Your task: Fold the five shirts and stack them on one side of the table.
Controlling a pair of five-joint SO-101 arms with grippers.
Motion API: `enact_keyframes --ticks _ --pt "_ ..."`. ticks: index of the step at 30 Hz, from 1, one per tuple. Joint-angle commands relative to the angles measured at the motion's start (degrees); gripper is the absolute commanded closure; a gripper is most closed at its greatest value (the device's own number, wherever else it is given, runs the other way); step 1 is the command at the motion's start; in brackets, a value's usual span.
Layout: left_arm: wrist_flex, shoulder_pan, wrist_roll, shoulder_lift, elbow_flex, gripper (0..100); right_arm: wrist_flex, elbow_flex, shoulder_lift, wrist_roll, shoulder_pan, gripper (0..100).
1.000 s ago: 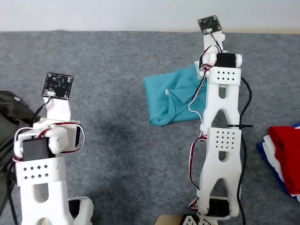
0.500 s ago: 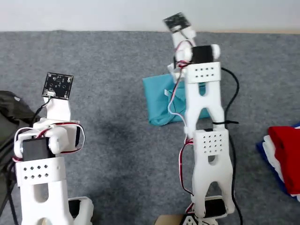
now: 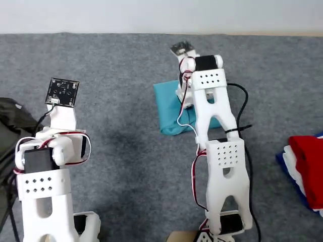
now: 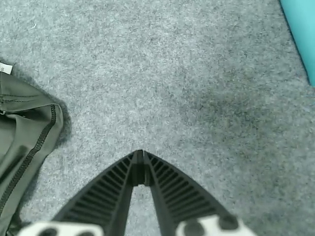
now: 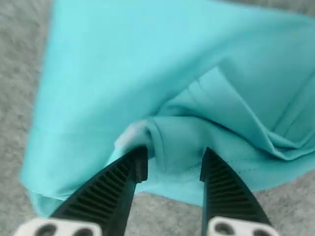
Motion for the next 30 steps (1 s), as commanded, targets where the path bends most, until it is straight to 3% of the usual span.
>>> enact_keyframes --ticks 1,6,16,28,30 --pt "0.2 0.0 0.0 -1.0 -0.2 100 -2.6 1.5 -4.2 -0.4 2.2 81.7" --pt "0.2 0.1 0.0 -1.0 -0.2 100 -2.4 1.7 -4.9 0.7 3.1 99.5" --pt "0.2 0.1 0.0 -1.0 -0.3 100 3.2 -0.2 -12.2 9.1 5.9 98.9" --pt "0.2 0.1 0.0 -1.0 -0.3 100 2.9 20.0 -19.6 23.6 13.2 98.5" --pt "0.2 0.1 0.0 -1.0 -0.3 100 2.9 21.9 -19.6 25.2 13.8 94.8"
